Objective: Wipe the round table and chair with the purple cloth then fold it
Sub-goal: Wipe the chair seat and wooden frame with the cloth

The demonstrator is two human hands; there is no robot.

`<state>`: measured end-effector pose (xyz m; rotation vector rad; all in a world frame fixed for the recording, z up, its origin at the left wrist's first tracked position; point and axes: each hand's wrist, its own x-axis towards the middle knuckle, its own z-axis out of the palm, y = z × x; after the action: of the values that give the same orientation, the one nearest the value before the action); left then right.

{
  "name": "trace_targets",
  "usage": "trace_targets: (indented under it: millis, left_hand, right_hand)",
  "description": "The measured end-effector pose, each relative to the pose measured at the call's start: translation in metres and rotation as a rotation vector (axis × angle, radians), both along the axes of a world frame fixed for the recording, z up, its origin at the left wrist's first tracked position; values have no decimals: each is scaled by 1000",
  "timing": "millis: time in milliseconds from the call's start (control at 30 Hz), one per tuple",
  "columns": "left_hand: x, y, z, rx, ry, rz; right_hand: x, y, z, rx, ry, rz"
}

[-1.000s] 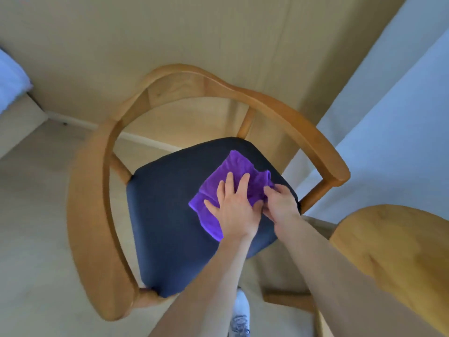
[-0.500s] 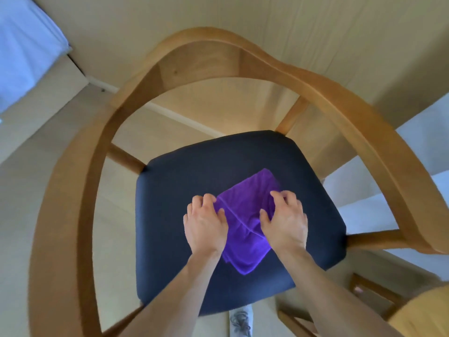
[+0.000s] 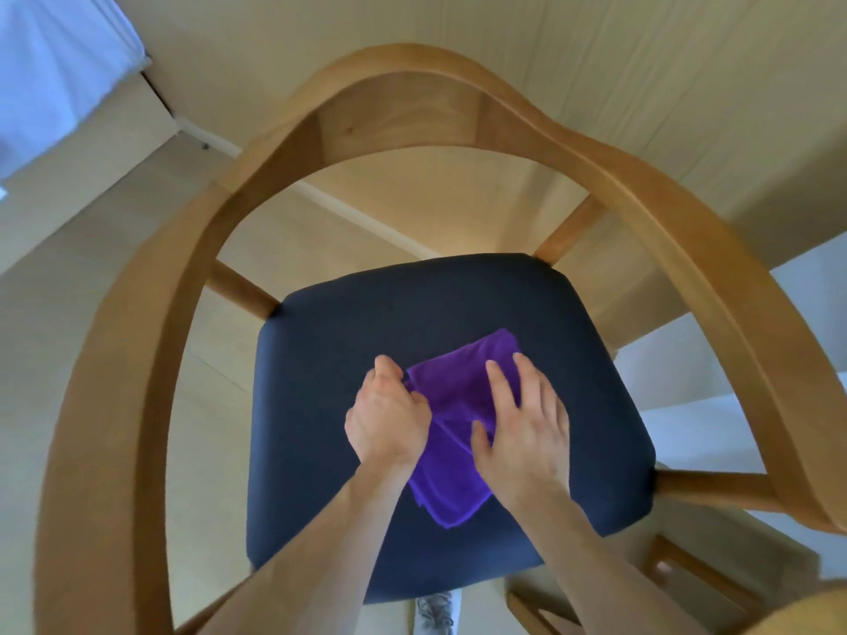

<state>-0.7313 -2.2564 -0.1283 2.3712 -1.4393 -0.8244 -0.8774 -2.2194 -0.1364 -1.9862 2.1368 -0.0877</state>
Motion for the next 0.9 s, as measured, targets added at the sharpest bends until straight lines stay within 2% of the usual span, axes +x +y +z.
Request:
trace_targets:
  millis: [100,200,300,400,500,600,767,833,900]
  left_hand:
    - [15,-5,-2,-187,-57,-50]
    - [31,-6,-12,-258,-139,-128]
    - [48,-8,-29,-241,-249,-271]
    - [67,-14,-45,-168,-301,-329]
    - [82,-17,-54,-100,-325,-277]
    - [95,-16,-60,-61,-363,-218]
    - [102,-2,-77,-120,-388,-203]
    - [106,1,-84,-138,-386,-154]
    - [108,3,-89,-141,-393,-143]
  right_hand:
    - [26,6,-18,76,15,96]
    - [44,15,-39,129,63,138]
    - [44,11,-48,56,61,99]
    - [42,-8,-55,10,66,100]
    - [30,-36,-58,-21,87,112]
    - [20,-72,-56,14,105,36]
    - [53,-106,-58,-39,14,-80]
    - [77,-105,-58,-92,-31,61]
    - [99,-97,-60,-108,-32,310]
